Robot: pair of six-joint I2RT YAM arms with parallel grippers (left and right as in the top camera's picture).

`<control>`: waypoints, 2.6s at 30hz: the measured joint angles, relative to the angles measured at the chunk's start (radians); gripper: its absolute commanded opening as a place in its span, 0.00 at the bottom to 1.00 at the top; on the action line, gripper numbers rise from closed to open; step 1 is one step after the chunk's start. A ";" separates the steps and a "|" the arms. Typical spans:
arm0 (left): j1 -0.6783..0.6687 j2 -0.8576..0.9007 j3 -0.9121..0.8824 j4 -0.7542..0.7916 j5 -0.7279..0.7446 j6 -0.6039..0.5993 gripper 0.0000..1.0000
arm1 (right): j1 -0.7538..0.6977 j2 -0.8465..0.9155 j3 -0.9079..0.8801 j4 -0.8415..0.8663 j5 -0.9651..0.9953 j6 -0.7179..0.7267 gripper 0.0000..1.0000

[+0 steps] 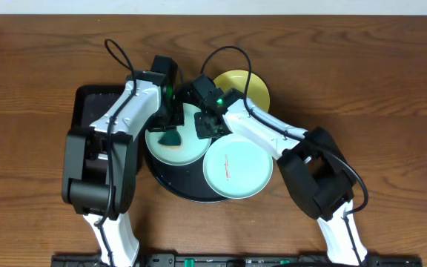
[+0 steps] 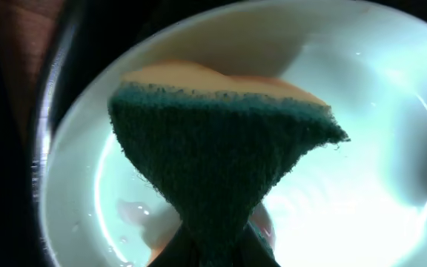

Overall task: Clean dirty plates on tray and stack at the side
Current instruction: 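Scrub the held light-green plate with the sponge in left gripper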

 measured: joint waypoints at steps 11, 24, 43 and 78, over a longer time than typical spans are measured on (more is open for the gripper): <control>0.017 0.000 0.000 0.006 -0.078 0.029 0.07 | 0.000 0.000 0.000 0.000 0.000 -0.011 0.02; -0.002 0.000 0.000 -0.009 0.115 0.108 0.08 | 0.000 0.000 0.000 0.000 0.000 -0.014 0.02; -0.014 0.000 0.000 -0.058 -0.117 -0.099 0.07 | -0.002 0.000 0.001 -0.003 -0.002 -0.014 0.02; -0.035 0.000 -0.001 -0.093 0.021 0.032 0.07 | -0.002 0.000 0.002 -0.005 -0.002 -0.018 0.02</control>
